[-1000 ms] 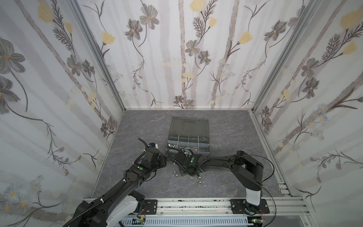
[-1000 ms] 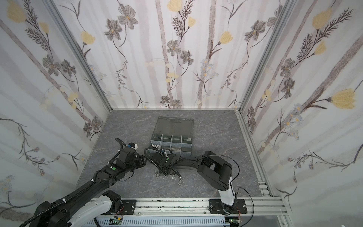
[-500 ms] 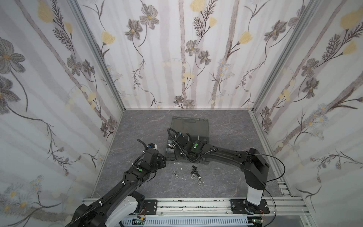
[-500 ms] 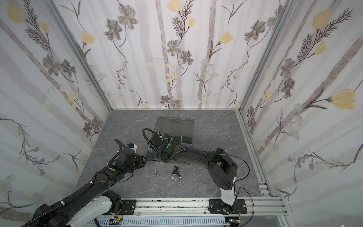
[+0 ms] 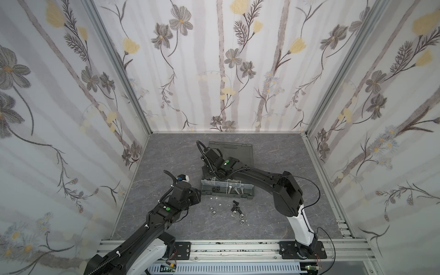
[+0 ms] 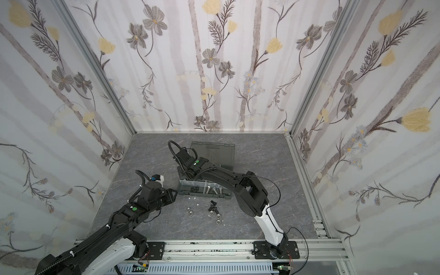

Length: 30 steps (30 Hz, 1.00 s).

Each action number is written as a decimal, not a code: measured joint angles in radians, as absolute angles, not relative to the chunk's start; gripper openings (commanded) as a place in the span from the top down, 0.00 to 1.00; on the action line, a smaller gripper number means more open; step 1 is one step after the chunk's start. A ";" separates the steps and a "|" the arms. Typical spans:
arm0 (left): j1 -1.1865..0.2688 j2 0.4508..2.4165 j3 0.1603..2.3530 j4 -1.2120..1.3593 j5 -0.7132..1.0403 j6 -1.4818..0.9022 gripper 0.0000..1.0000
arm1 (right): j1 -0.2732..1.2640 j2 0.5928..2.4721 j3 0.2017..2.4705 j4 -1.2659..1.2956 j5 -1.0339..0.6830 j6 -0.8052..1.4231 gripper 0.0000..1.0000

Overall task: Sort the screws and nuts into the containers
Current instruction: 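Lift the wing nut with the right gripper over the middle-row compartment, then open the right gripper to drop the wing nut into the compartment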

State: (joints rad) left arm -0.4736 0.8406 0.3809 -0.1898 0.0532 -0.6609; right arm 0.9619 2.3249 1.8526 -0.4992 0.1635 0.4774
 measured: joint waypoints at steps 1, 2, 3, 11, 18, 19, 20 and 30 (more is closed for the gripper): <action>-0.474 0.839 0.379 -0.190 0.053 -0.662 0.63 | 0.961 2.333 1.854 -0.498 0.163 0.477 0.88; -0.474 0.839 0.379 -0.191 0.053 -0.662 0.63 | 0.960 2.340 1.854 -0.501 0.163 0.477 0.87; -0.474 0.839 0.379 -0.190 0.053 -0.663 0.63 | 0.958 2.345 1.854 -0.503 0.162 0.477 0.87; -0.474 0.839 0.377 -0.190 0.054 -0.670 0.62 | 0.949 2.356 1.855 -0.504 0.152 0.477 0.77; -0.473 0.829 0.374 -0.190 0.054 -0.679 0.63 | 0.950 2.356 1.855 -0.505 0.152 0.477 0.70; -0.473 0.826 0.373 -0.190 0.054 -0.680 0.62 | 0.950 2.356 1.855 -0.505 0.152 0.477 0.69; -0.473 0.825 0.373 -0.190 0.054 -0.680 0.62 | 0.950 2.355 1.855 -0.505 0.152 0.477 0.69; -0.473 0.826 0.368 -0.189 0.054 -0.681 0.63 | 0.950 2.319 1.848 -0.527 0.152 0.477 0.68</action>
State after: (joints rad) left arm -0.4732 0.8261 0.3683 -0.1894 0.0544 -0.6811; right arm 0.9497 2.3188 1.8477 -0.5274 0.1520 0.4774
